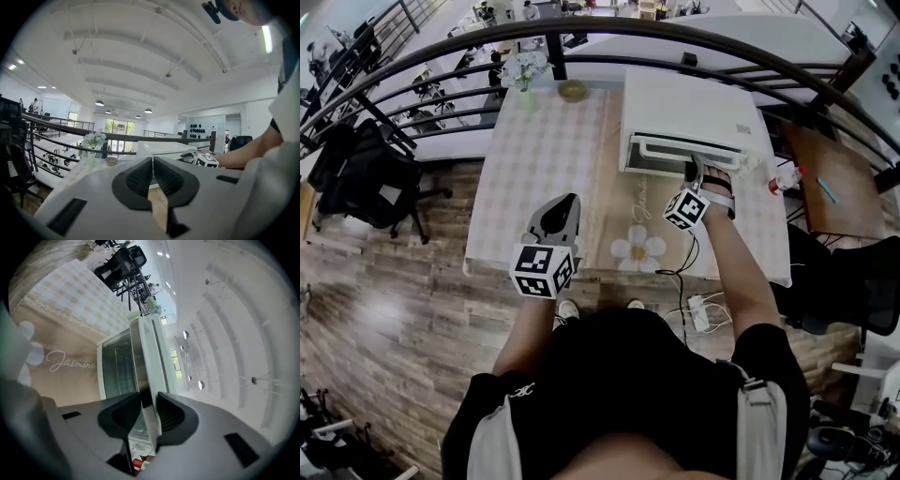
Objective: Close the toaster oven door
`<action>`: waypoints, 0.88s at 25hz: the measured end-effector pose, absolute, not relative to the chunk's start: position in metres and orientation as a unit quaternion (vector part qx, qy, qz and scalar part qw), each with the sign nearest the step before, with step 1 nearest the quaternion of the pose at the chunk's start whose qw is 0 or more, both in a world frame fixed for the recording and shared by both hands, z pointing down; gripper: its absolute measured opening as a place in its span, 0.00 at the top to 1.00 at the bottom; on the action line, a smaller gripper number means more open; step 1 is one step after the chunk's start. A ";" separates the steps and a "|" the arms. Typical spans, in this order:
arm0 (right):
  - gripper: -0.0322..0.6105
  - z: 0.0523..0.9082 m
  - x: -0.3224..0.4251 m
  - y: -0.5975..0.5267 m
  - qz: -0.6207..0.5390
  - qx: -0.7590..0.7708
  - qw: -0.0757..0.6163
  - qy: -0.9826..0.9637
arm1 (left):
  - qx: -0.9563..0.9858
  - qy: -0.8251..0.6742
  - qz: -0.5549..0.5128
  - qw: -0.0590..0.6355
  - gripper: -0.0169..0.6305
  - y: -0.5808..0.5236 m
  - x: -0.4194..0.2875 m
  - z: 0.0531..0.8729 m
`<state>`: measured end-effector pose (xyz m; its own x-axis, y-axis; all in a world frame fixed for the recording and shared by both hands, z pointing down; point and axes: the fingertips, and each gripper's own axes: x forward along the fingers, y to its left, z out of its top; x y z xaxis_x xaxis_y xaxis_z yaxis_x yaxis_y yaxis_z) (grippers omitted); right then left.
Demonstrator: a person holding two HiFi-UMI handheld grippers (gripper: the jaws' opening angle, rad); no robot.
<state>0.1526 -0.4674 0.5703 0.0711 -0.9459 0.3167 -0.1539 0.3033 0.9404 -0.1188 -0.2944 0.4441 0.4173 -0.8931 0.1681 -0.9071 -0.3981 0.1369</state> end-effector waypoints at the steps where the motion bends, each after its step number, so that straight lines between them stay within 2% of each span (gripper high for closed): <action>1: 0.79 0.570 0.153 -0.472 -0.354 0.472 0.558 -0.584 | 0.835 -0.540 0.034 0.104 0.94 -0.294 -0.119 0.444; 7: 0.78 0.569 0.152 -0.480 -0.353 0.478 0.547 -0.590 | 0.833 -0.543 0.032 0.102 0.94 -0.292 -0.123 0.442; 10: 0.73 0.564 0.149 -0.477 -0.322 0.510 0.495 -0.626 | 0.835 -0.541 0.031 0.097 0.94 -0.293 -0.123 0.438; 13: 0.68 0.546 0.131 -0.453 -0.279 0.538 0.401 -0.687 | 0.837 -0.539 0.029 0.091 0.94 -0.293 -0.124 0.434; 17: 0.74 0.486 0.105 -0.409 -0.200 0.580 0.230 -0.756 | 0.840 -0.535 0.030 0.088 0.94 -0.300 -0.123 0.430; 21: 0.87 0.415 0.111 -0.372 -0.118 0.614 0.042 -0.780 | 0.843 -0.531 0.027 0.082 0.94 -0.303 -0.117 0.426; 22: 0.96 0.400 0.117 -0.363 -0.112 0.623 0.012 -0.774 | 0.843 -0.531 0.024 0.078 0.94 -0.303 -0.115 0.424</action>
<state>0.1171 -0.3628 0.3998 -0.2224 -0.9674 -0.1207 -0.9619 0.1976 0.1888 -0.1145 -0.3032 0.4242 0.4350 -0.8918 0.1243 -0.8994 -0.4239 0.1064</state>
